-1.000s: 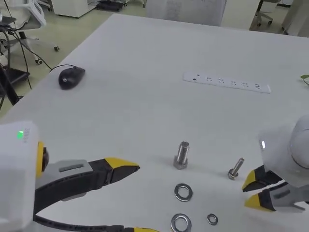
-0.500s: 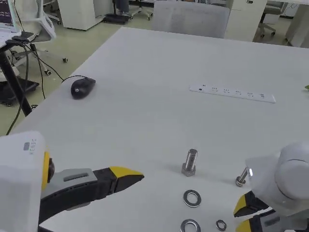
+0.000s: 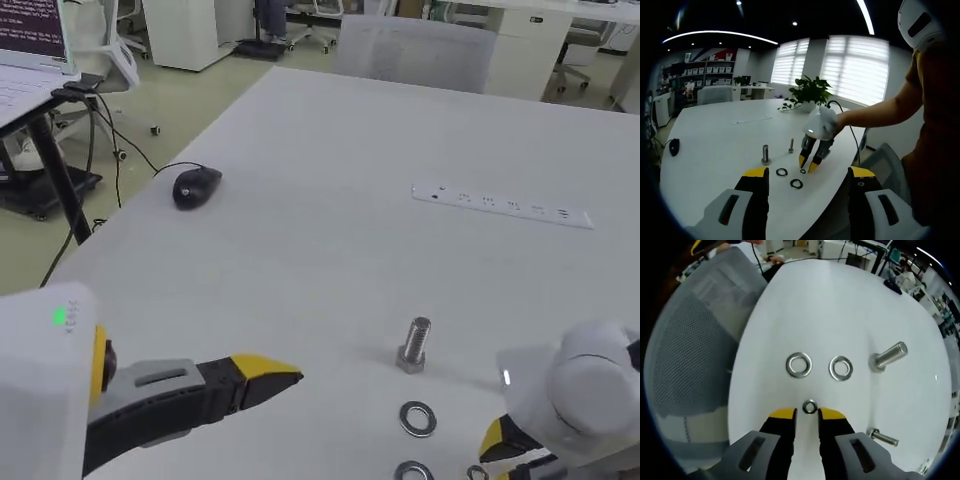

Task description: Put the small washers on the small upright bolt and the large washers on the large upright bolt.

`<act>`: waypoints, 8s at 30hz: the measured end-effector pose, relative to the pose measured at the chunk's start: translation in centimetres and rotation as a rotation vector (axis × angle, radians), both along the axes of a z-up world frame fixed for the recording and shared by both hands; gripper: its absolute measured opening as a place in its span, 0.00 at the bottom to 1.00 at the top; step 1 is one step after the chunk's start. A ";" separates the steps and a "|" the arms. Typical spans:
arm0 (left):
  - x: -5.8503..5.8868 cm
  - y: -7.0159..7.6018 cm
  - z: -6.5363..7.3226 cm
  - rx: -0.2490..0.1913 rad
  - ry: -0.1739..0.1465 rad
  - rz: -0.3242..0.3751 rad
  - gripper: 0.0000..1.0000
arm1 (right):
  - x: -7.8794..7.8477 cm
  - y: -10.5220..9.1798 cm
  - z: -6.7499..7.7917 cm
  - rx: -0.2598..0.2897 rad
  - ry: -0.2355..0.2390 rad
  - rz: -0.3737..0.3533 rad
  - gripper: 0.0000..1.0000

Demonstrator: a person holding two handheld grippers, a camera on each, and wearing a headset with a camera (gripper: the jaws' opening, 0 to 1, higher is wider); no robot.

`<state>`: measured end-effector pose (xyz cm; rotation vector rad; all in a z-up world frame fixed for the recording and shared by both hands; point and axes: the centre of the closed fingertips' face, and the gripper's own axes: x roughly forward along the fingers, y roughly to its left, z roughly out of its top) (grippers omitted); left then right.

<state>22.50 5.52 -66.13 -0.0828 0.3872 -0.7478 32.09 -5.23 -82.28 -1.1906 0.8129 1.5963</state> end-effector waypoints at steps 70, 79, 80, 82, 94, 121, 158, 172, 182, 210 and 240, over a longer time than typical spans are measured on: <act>2.1 -1.3 -1.6 -0.005 0.036 -0.031 0.63 | 10.0 -2.9 7.1 0.006 -0.153 -0.096 0.12; 2.4 -1.0 -1.7 -0.010 0.038 -0.030 0.63 | 10.4 -2.0 6.6 0.003 -0.146 -0.083 0.12; 2.4 -1.0 -1.8 -0.006 0.041 -0.031 0.63 | 10.5 -1.9 6.6 0.004 -0.146 -0.082 0.12; 2.3 -1.0 -2.0 -0.003 0.046 -0.031 0.63 | 10.6 -1.9 6.4 0.000 -0.145 -0.079 0.12; 2.4 -0.5 -2.5 -0.014 0.052 -0.013 0.63 | 10.8 -1.6 5.3 -0.027 -0.124 -0.063 0.12; 2.5 -0.2 -3.2 -0.015 0.080 -0.006 0.63 | 10.6 -1.7 1.2 -0.032 -0.081 -0.057 0.13; 1.2 -0.8 -1.7 0.024 0.043 -0.040 0.63 | 6.7 -3.7 3.8 -0.018 -0.083 -0.117 0.16; 0.0 -0.8 -0.7 0.031 0.010 -0.047 0.63 | 1.8 -0.4 2.9 -0.002 -0.024 -0.063 0.16; -0.6 -0.4 -0.2 0.027 -0.008 -0.040 0.63 | -0.9 2.1 2.0 0.005 0.013 -0.013 0.16; -0.7 0.7 -0.3 -0.001 -0.019 -0.048 0.63 | -3.1 5.4 -0.3 0.004 0.021 0.100 0.31; 0.0 0.4 -0.8 -0.005 -0.008 -0.048 0.63 | -2.8 5.5 -0.2 -0.004 0.023 0.121 0.22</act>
